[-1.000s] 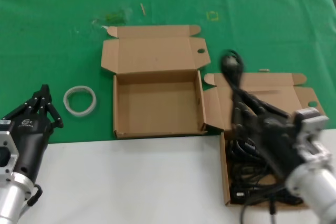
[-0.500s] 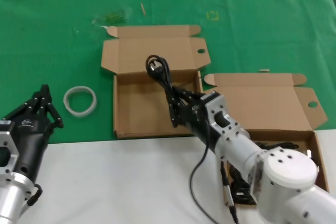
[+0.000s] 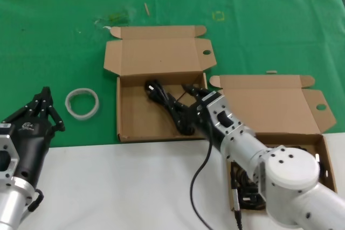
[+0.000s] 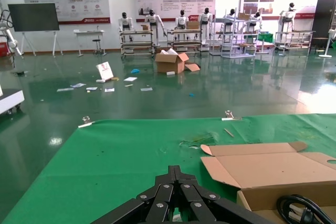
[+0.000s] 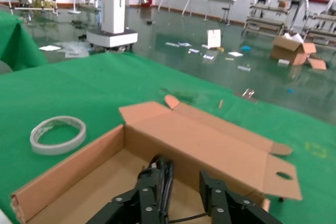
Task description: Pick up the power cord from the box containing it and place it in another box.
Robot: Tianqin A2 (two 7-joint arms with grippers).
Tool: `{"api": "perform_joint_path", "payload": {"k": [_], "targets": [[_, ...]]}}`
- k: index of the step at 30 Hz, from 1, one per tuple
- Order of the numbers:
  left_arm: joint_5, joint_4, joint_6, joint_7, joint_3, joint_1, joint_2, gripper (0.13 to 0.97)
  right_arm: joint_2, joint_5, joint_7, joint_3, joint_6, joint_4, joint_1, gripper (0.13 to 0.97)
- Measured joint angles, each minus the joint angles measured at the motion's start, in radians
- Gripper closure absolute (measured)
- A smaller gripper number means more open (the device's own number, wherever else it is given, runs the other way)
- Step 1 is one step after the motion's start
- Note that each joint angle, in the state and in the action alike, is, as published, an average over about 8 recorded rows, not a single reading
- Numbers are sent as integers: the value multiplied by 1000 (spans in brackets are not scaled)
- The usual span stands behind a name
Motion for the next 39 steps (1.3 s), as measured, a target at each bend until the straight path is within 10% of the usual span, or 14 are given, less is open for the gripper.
{"api": "perform_joint_path", "payload": {"k": [15, 39], "targets": [[0, 0, 0, 0, 0, 0, 0, 955, 181, 285, -151, 375, -198, 469, -256, 618], [0, 0, 0, 0, 0, 0, 0, 756, 137, 127, -57, 490, -161, 489, -347, 223]]}}
